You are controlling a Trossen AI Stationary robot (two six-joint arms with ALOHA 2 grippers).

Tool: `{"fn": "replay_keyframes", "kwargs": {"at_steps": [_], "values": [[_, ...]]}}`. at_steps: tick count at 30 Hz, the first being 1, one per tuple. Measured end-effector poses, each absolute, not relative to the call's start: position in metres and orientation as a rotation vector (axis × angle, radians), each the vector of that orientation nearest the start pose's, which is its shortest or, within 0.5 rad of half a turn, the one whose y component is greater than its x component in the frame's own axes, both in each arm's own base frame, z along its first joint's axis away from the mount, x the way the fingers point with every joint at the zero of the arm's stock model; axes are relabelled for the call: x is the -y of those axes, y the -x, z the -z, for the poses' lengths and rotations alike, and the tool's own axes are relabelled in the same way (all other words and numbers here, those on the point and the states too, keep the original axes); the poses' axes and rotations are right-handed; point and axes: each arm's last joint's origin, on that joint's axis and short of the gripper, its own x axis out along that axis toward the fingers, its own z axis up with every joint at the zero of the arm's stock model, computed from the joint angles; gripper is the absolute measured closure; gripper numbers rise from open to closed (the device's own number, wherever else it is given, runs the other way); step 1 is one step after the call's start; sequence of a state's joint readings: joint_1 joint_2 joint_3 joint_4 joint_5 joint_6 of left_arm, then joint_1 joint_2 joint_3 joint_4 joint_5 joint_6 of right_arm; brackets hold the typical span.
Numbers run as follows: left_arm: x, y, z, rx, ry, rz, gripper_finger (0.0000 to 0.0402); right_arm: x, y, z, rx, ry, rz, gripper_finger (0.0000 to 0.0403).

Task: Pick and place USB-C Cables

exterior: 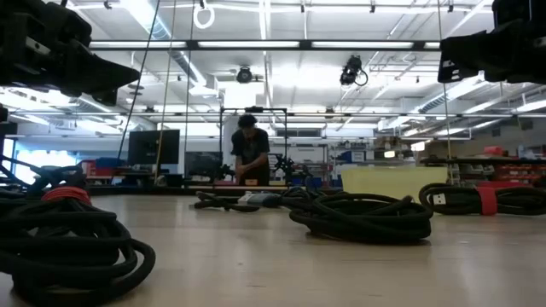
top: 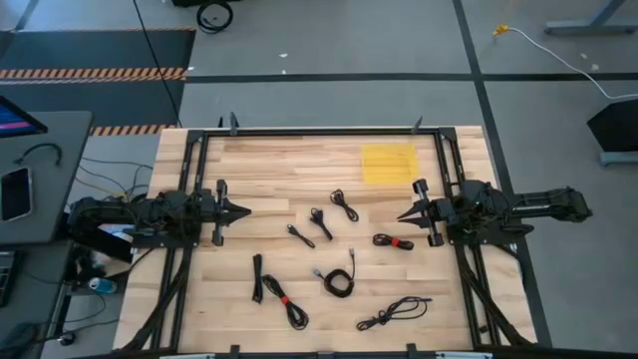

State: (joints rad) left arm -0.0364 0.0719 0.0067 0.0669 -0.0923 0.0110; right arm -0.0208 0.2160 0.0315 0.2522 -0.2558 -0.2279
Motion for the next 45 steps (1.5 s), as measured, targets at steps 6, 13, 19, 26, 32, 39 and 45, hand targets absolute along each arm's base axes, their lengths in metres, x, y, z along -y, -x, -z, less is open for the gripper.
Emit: {"fn": "replay_keyframes", "kwargs": {"at_steps": [6,13,19,26,32,39,45], "values": [[0.0011,-0.1017,-0.1664,0.001,-0.011,-0.056,0.0379,-0.0050,-0.1097,-0.1805,0.093,0.236,-0.226,0.0371],[0.0011,-0.1017,-0.1665,0.001,-0.011,-0.056,0.0379,-0.0050,-0.1096,-0.1806,0.094,0.236,-0.226,0.0371],[0.0010,-0.1017,-0.1665,0.001,-0.011,-0.056,0.0379,-0.0050,-0.1097,-0.1806,0.094,0.237,-0.226,0.0371],[0.0010,-0.1017,-0.1664,0.001,-0.011,-0.056,0.0379,-0.0050,-0.1096,-0.1806,0.094,0.237,-0.226,0.0371],[0.0010,-0.1017,-0.1683,0.017,-0.086,-0.058,0.0379,-0.0050,-0.1097,-0.1806,0.094,0.236,-0.226,0.0371],[0.0010,-0.1016,-0.1701,0.034,-0.165,-0.060,0.0379,-0.0050,-0.1096,-0.1806,0.094,0.236,-0.226,0.0371],[0.0010,-0.1016,-0.1701,0.035,-0.165,-0.060,0.0379,-0.0050,-0.1096,-0.1806,0.094,0.237,-0.226,0.0371]]}}
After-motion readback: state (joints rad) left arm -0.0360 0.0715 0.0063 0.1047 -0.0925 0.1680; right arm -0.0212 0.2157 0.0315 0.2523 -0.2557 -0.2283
